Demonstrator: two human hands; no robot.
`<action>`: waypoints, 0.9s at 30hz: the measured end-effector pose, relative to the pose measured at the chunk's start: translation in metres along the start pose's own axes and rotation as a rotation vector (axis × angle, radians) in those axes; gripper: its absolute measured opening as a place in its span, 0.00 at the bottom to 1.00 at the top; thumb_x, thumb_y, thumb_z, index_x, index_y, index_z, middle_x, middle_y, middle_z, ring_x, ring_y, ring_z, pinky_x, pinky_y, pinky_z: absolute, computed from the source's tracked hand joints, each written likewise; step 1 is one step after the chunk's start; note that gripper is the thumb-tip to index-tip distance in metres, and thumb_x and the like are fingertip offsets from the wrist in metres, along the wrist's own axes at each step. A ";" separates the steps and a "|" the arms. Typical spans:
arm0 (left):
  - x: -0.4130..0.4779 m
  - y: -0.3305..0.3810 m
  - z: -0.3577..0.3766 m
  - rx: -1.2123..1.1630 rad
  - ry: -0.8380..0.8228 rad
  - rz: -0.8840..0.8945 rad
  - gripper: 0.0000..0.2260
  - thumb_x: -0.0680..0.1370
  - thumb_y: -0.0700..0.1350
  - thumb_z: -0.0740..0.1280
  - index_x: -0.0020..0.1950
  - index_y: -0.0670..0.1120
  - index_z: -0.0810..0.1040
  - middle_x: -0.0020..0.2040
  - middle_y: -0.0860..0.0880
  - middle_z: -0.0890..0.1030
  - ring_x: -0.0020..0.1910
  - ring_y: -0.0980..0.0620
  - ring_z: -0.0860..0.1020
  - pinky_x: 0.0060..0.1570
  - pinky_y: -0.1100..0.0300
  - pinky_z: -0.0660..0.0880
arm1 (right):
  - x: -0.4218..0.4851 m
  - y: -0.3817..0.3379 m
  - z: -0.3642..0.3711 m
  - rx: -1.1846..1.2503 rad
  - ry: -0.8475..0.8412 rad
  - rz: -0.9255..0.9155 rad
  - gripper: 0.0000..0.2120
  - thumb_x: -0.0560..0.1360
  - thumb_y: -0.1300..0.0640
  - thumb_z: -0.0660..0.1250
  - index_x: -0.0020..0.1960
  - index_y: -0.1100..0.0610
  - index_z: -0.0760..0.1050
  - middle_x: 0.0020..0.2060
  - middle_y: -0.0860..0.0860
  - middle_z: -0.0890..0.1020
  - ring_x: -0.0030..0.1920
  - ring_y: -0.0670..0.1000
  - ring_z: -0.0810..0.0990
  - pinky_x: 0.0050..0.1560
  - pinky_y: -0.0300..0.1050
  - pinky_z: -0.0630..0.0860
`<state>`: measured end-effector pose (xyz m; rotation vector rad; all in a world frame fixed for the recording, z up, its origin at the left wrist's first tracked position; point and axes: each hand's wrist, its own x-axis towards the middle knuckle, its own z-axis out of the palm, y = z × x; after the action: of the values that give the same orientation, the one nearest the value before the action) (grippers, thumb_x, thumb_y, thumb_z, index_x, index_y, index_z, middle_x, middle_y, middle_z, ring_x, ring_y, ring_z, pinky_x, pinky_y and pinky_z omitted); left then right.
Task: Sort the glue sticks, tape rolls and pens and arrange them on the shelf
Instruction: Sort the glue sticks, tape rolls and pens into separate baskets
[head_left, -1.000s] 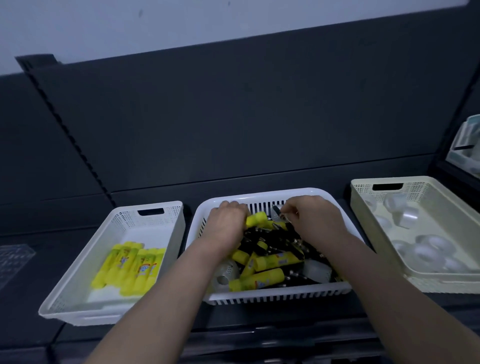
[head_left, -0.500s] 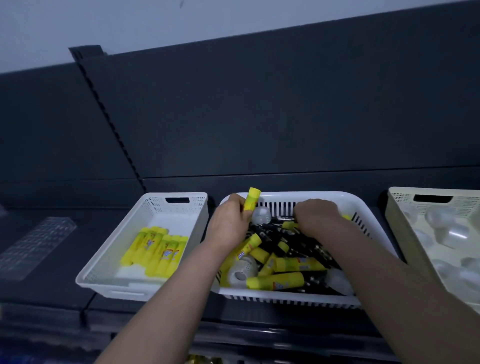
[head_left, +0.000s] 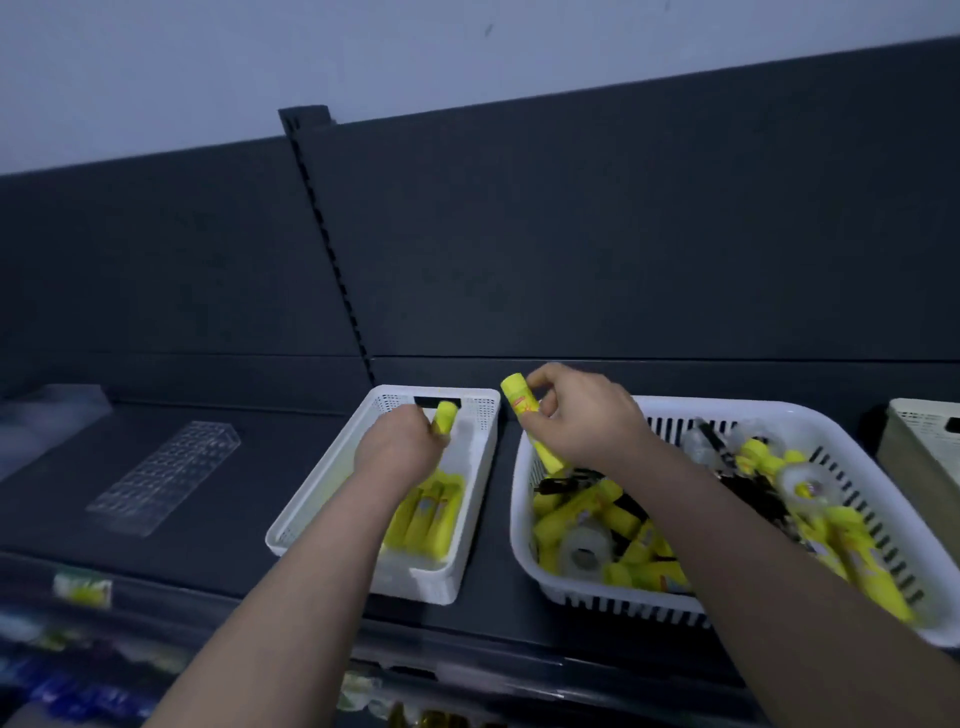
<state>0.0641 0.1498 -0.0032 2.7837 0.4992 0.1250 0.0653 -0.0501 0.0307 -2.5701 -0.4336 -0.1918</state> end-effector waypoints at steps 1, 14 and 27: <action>0.005 -0.016 0.002 0.048 -0.047 -0.013 0.14 0.78 0.56 0.63 0.53 0.46 0.77 0.52 0.47 0.81 0.51 0.44 0.78 0.42 0.58 0.71 | 0.003 -0.009 0.009 0.015 -0.009 0.009 0.17 0.74 0.48 0.64 0.62 0.47 0.71 0.44 0.44 0.82 0.52 0.52 0.79 0.50 0.46 0.73; 0.053 -0.080 0.012 -0.033 -0.093 0.207 0.12 0.78 0.48 0.64 0.59 0.44 0.77 0.55 0.46 0.80 0.56 0.45 0.76 0.49 0.55 0.75 | 0.049 -0.076 0.119 -0.363 -0.145 0.143 0.16 0.74 0.52 0.61 0.61 0.50 0.70 0.54 0.52 0.80 0.58 0.56 0.76 0.52 0.50 0.65; 0.042 -0.026 -0.001 -0.251 -0.050 0.444 0.10 0.78 0.45 0.63 0.58 0.51 0.78 0.55 0.53 0.81 0.56 0.51 0.77 0.52 0.56 0.74 | 0.013 -0.042 0.074 -0.498 0.112 0.127 0.11 0.78 0.52 0.58 0.55 0.45 0.77 0.50 0.46 0.80 0.55 0.53 0.73 0.51 0.48 0.63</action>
<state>0.0949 0.1884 -0.0089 2.5935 -0.1466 0.1989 0.0672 0.0256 -0.0094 -3.0400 -0.1951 -0.4435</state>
